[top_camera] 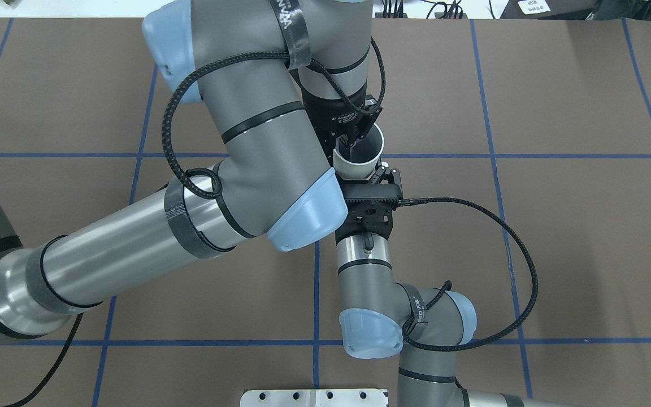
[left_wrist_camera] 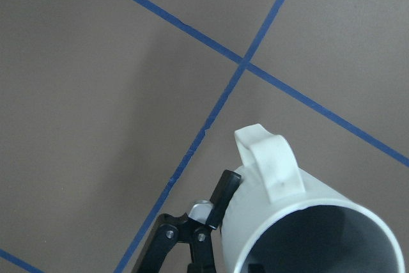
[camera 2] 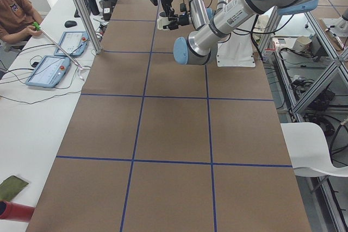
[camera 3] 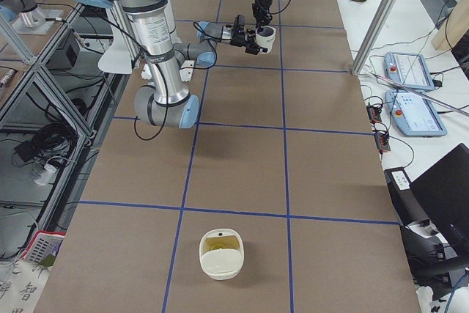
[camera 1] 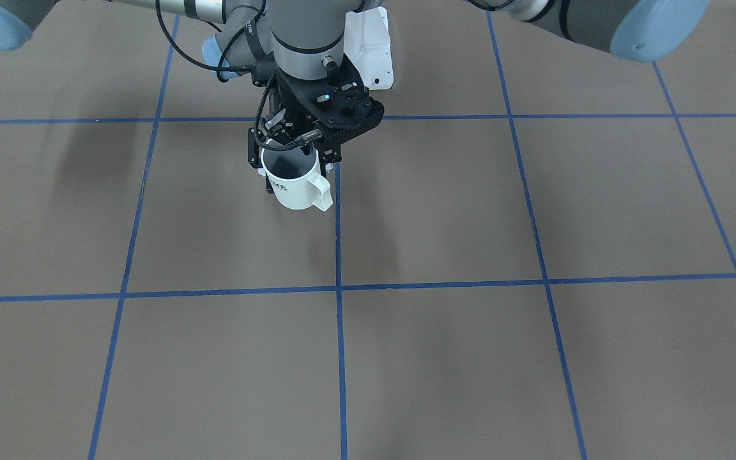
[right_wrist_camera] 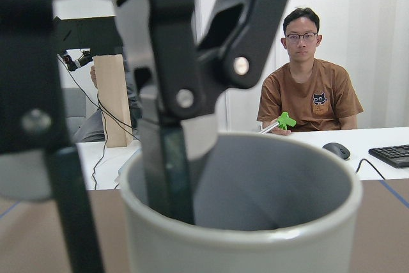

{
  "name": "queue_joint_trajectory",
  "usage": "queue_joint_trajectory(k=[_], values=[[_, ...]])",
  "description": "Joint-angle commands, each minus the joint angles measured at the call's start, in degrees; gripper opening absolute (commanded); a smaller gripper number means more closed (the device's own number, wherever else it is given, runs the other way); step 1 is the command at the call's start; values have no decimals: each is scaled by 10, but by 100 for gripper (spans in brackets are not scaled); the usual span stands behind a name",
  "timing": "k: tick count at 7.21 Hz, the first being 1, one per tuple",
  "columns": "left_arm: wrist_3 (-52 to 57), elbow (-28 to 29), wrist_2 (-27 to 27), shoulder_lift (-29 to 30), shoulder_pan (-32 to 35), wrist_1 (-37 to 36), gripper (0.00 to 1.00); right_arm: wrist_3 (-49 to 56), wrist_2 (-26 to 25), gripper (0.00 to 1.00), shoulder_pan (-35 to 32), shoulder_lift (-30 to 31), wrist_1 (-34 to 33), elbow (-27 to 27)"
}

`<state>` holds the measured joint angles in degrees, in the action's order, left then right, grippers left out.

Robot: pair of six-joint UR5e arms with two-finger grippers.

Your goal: Left arm hands cup to right arm to dump lemon

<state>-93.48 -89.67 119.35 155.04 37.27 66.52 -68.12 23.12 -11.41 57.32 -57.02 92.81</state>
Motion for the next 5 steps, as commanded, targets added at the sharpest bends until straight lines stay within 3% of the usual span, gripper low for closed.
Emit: queue_joint_trajectory(k=[1,2,5], values=[[-1,-2,-1,0,0,-2,0,0,1,60,3,1,0,0],[0,-4,-1,0,1,-2,0,0,2,100,5,0,0,0],[0,-6,-1,0,3,-3,0,12,2,100,8,2,1,9]])
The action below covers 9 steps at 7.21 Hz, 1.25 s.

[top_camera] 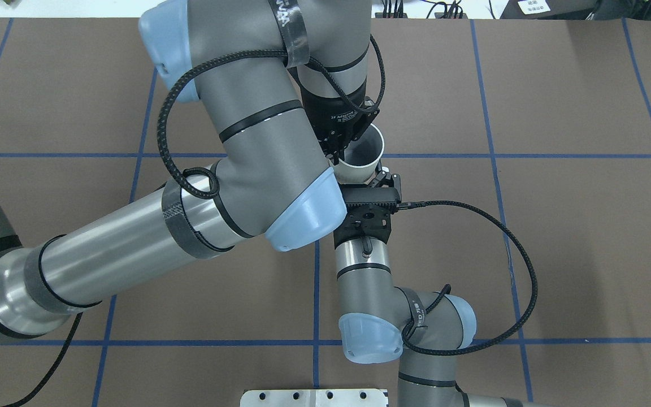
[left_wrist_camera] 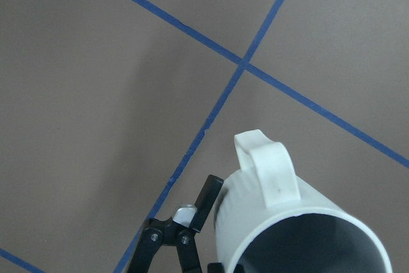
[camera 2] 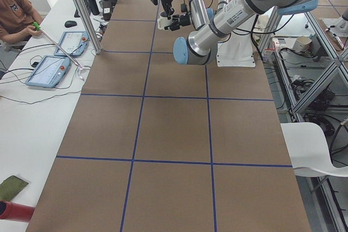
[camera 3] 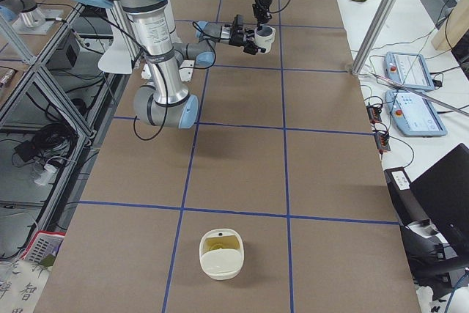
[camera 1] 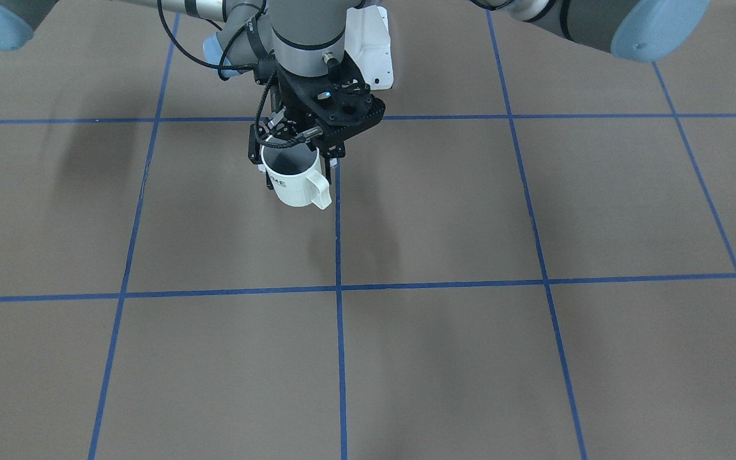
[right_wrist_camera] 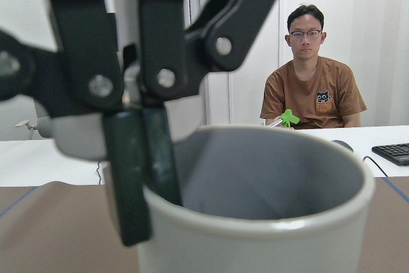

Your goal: Left arm hands cup to right arm to dump lemon

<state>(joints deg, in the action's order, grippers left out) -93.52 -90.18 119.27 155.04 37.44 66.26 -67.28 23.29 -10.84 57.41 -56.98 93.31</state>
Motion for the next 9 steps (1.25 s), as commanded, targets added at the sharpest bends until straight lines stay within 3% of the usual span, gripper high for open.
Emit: queue_joint_trajectory(k=[1,5,6,8,9], values=[[0,-1,1,2,2,-1,0,4,-1,100,6,9,0,4],[36,-65,8,-19,74,-9,0,3,12,100,19,45,1,31],[76,-111,9,-69,90,-12,0,9,38,100,14,86,19,36],[175,-174,10,-164,120,-12,0,86,97,100,-15,89,68,32],[231,-195,10,-212,130,-10,0,86,165,100,-50,103,68,34]])
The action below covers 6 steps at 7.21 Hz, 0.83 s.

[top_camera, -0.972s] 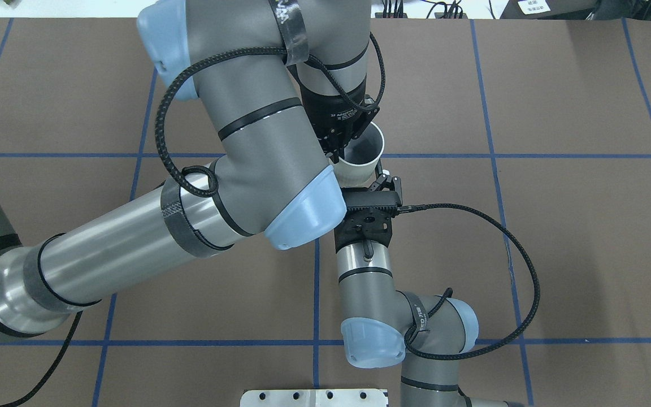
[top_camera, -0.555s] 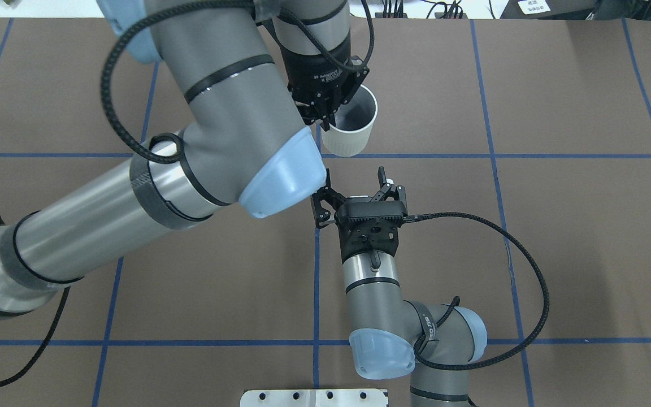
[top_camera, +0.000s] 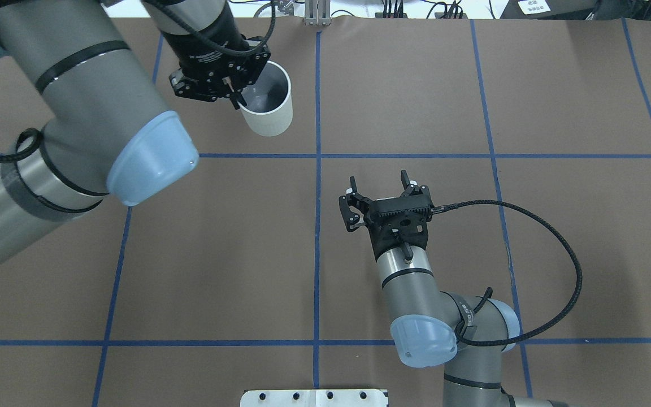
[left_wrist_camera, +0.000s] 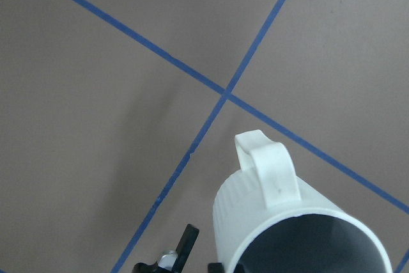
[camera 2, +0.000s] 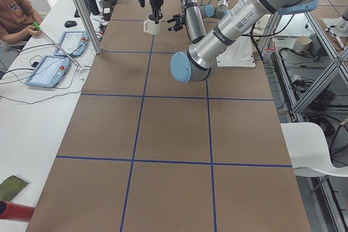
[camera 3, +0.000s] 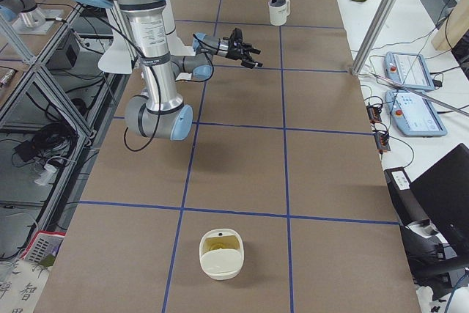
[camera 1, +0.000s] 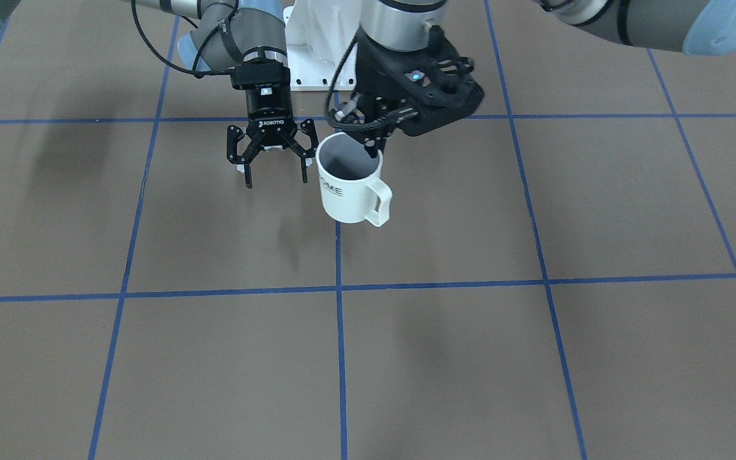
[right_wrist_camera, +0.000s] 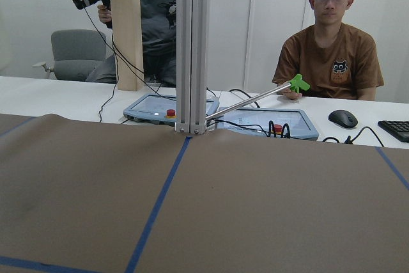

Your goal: Left arm hands cup to right arm to dump lemon

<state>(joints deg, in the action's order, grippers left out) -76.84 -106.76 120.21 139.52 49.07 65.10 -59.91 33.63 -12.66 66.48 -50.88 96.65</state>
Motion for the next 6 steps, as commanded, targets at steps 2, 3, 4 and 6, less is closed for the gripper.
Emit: queue_joint_trajectory(k=[2,3,4,6], values=[[214,-74,1,-193,41,31,0,19,229,100,-122,57,7,3],[250,-80,2,-250,57,75,0,26,352,100,-188,78,3,1],[292,-77,7,-303,77,125,0,60,459,100,-258,95,2,3],[414,-72,52,-404,110,163,0,110,616,100,-351,130,-11,3]])
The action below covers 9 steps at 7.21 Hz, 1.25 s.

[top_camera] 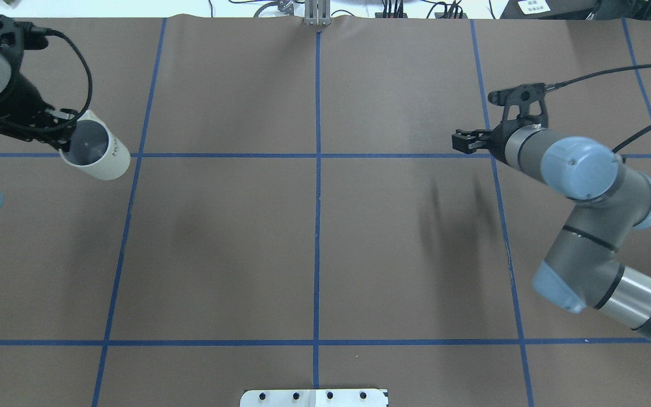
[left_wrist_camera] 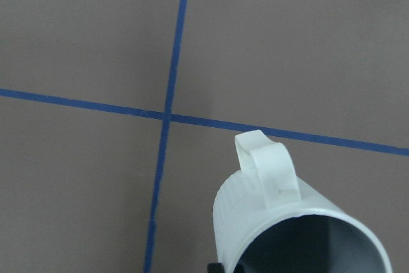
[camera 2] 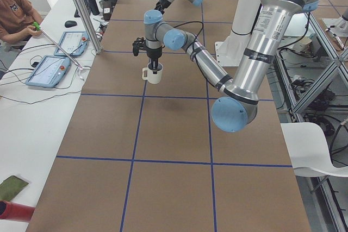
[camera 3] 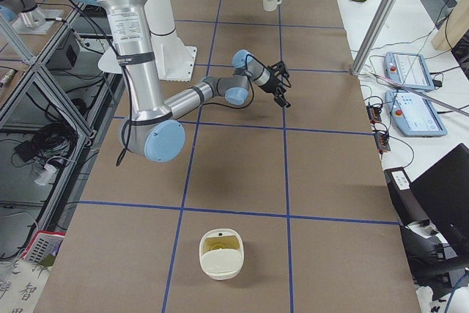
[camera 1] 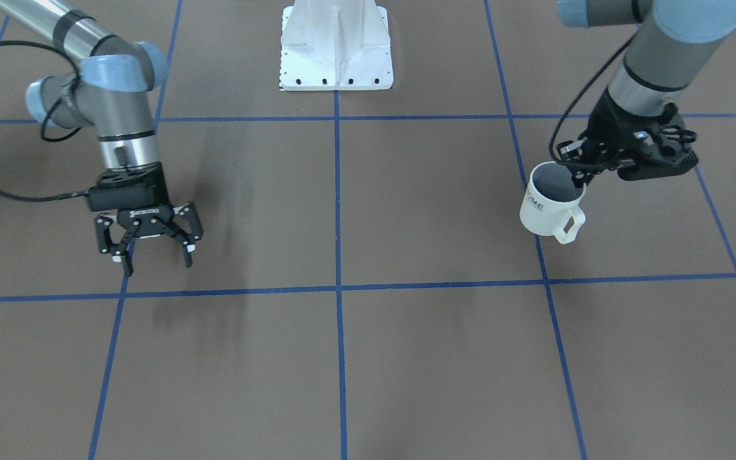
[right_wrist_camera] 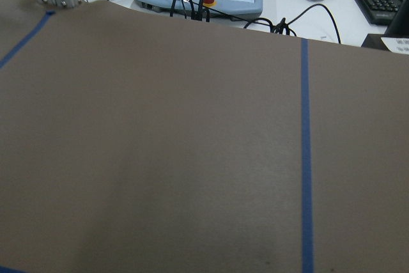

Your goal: Left arm hands cup to right arm to dump lemon

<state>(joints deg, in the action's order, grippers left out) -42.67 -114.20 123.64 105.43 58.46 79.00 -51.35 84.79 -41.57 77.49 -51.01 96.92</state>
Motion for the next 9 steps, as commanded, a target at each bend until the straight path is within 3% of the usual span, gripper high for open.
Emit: queue_joint_trajectory(k=[1,2,3,4,5,8,9], values=[[87,19,18,-95,17,66,0,49,201,100,-117,27,-34,0],[89,58,20,-135,17,150,0,121,273,100,-170,45,-49,0],[93,101,36,-145,28,218,0,167,311,100,-209,56,-83,5],[99,134,81,-151,39,225,0,186,343,100,-231,64,-126,23],[101,136,93,-153,52,220,0,230,380,100,-255,63,-174,39],[101,134,120,-159,52,187,0,238,380,100,-256,66,-197,56],[101,135,119,-164,52,187,32,238,380,100,-256,66,-197,56]])
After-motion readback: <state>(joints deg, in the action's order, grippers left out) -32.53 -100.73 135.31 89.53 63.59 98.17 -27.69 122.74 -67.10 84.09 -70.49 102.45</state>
